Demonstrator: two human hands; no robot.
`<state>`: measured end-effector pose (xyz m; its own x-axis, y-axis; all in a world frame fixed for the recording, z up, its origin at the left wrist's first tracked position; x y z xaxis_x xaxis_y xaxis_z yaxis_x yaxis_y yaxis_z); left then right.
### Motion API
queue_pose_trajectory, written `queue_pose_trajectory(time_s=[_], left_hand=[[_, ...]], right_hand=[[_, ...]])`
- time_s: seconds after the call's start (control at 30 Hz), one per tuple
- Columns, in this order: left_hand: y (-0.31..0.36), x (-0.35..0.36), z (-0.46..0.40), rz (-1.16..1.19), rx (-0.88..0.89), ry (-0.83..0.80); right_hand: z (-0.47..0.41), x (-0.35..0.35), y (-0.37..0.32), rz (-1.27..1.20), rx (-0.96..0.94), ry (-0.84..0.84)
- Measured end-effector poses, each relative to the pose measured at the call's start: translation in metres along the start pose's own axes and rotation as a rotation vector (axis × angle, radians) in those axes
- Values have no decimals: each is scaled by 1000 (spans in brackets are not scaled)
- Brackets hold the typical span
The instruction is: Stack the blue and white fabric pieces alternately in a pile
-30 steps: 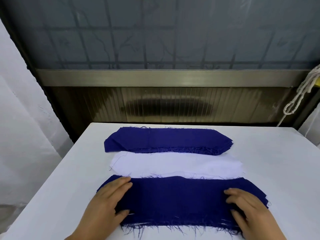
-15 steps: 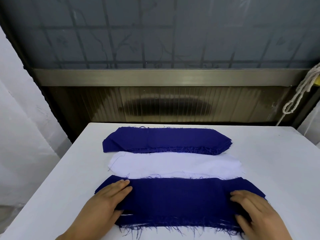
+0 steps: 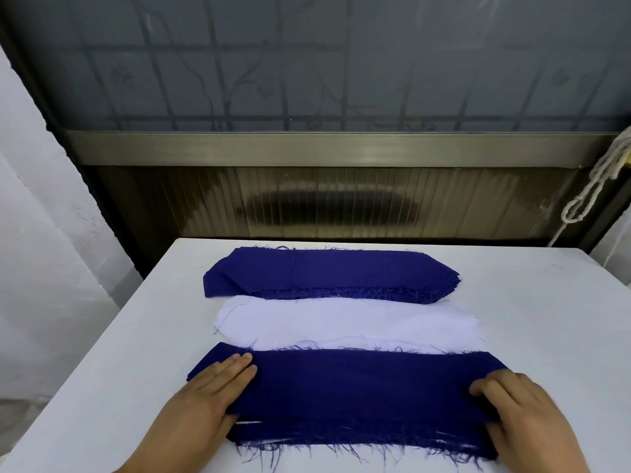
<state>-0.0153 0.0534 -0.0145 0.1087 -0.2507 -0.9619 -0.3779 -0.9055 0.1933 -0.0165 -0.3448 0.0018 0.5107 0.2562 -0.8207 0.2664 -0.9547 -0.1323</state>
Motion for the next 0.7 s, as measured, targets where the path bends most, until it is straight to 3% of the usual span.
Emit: queue_pose_trajectory(time_s=[0.17, 0.3, 0.37, 0.53, 0.7], left_hand=[[-2, -8, 0, 44, 1, -54], [6, -33, -19, -5, 6, 64], [24, -36, -34, -11, 47, 156], [68, -11, -70, 64, 115, 180], [50, 14, -76, 82, 9, 187]], right_hand=[[-1, -19, -1, -47, -24, 60], [-15, -32, -15, -200, 9, 86], [-26, -23, -29, -242, 15, 32], [-49, 27, -51, -269, 122, -257], [-43, 44, -33, -167, 251, -298]])
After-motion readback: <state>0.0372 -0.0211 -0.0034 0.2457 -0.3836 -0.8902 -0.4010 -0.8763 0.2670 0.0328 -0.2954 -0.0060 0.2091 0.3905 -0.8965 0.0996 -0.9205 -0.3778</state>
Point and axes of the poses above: each hand's wrist, its own z-axis away from the middle knuckle, its own x-axis out of the palm, y = z × x, the point moved 7 cm from there along -z, towards the middle knuckle, and after that the axes turned 6 degrees about y, right-handed, at the moved point
